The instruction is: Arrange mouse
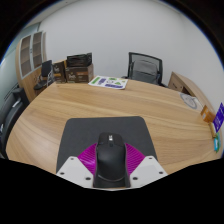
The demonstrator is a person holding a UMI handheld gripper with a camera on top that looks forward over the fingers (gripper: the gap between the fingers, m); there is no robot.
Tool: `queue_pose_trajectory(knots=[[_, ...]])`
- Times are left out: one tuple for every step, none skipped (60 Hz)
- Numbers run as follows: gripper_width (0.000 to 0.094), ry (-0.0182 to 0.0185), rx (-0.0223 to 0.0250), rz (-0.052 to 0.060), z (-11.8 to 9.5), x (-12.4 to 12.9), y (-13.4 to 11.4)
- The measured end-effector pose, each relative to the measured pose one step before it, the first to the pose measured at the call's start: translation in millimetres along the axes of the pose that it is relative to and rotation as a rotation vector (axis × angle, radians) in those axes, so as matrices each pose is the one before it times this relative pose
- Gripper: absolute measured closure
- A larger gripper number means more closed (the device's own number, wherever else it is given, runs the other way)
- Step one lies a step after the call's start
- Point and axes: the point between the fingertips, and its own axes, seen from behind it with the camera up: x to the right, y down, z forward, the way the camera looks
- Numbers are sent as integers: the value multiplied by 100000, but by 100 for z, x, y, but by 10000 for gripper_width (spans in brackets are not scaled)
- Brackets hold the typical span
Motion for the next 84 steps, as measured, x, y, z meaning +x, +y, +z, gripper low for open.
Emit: queue_pose_trajectory(knots=[[563,82,-288,115,4,-67,37],[535,-20,-271,558,41,-61,32],[502,-94,-815,670,-5,-27,96],[479,-252,-599,556,16,-77,74],[456,-416,-636,-3,16,-71,-42],[431,-509,-708,200,-136,-117,160],[383,-178,-333,371,-231,16,-79],[301,11,177,467,-246,5,-174],[192,-339,570,625,-381,-45,-328],[129,-402,913,659,-436,-10,-464],[67,119,940,602,-553,188,-495],[101,355,650,440,-604,211,-435],[110,164,170,30,-503,144,-461],[103,611,454,84,-883,273,-473],[88,554,525,-58,-920,259,-476],[75,480,755,-57,-969,196,-528],[68,446,914,64,-1021,230,-562],[64,522,855,176,-1083,285,-538],[63,588,668,154,-1113,308,-438],[64,451,480,32,-1149,285,-418],[67,350,553,33,-1179,260,-441],[69,336,677,220,-1200,288,-462],[72,333,647,395,-1184,274,-417],[75,231,183,462,-1036,328,-401],[72,169,234,274,-1164,260,-282],[72,116,121,87,-1171,284,-245],[73,198,141,28,-1125,321,-253],[72,413,135,197,-1164,394,-239],[73,661,186,393,-1141,429,-189],[70,677,285,386,-1114,445,-178],[73,638,388,270,-1290,461,-247],[74,648,407,122,-1021,415,-96],[71,744,300,187,-1017,401,-54],[74,824,253,203,-968,394,-6],[74,882,96,299,-941,474,27],[75,839,3,374,-897,468,70],[75,797,89,349,-886,446,85],[74,713,181,275,-823,433,107],[73,622,144,80,-775,386,143],[72,654,-48,-157,-737,386,209],[74,627,-85,-333,-867,592,209],[74,901,-88,-212,-618,473,280],[74,1086,-110,-58,-609,458,272],[74,1149,-117,154,-558,485,266],[73,979,-137,227,-532,383,294],[75,720,-145,154,-495,325,297],[74,537,-193,128,-480,275,330],[76,497,-266,228,-479,288,313],[75,474,-251,432,-483,371,341],[76,504,-168,516,-420,292,302],[76,460,21,491,-375,306,233],[75,460,96,392,-367,327,217],[77,534,102,297,-336,293,234],[77,514,26,244,-324,263,273],[74,421,-133,226,-261,234,293],[78,386,-250,369,-274,214,256],[78,394,-87,498,-216,243,233],[78,373,-12,523,-185,184,210],[78,538,150,428,-114,-1,222],[77,339,-91,426,-158,207,265],[76,421,-195,344,-132,163,268],[76,459,-92,325,-131,165,194],[74,336,30,369,-141,157,99],[75,276,143,430,-112,143,81],[74,309,110,276,-65,166,94],[75,460,-4,-5,-50,155,108],[74,462,0,-205,-31,136,156],[74,300,-147,-253,11,9,275],[77,-62,-434,-105,3,17,237],[77,-342,-613,104,-17,-77,230],[75,-453,-495,335,-33,-83,158],[72,-424,-208,358,-59,-78,77],[73,-137,114,92,-44,4,1],[75,103,214,-166,-19,34,7],[77,231,5,-271,-20,39,97],[75,218,-218,-199,-23,21,120],[76,96,-223,-119,-26,-34,95],[75,17,-40,-29,-39,-44,60],[75,10,-16,71,-26,-78,23],[75,28,23,159,-38,-65,59],[77,-98,-26,280,-42,-94,69],[76,-273,14,339,-15,-115,56],[74,-350,112,126,-32,-153,51],[77,-361,90,-19,-32,-144,15]])
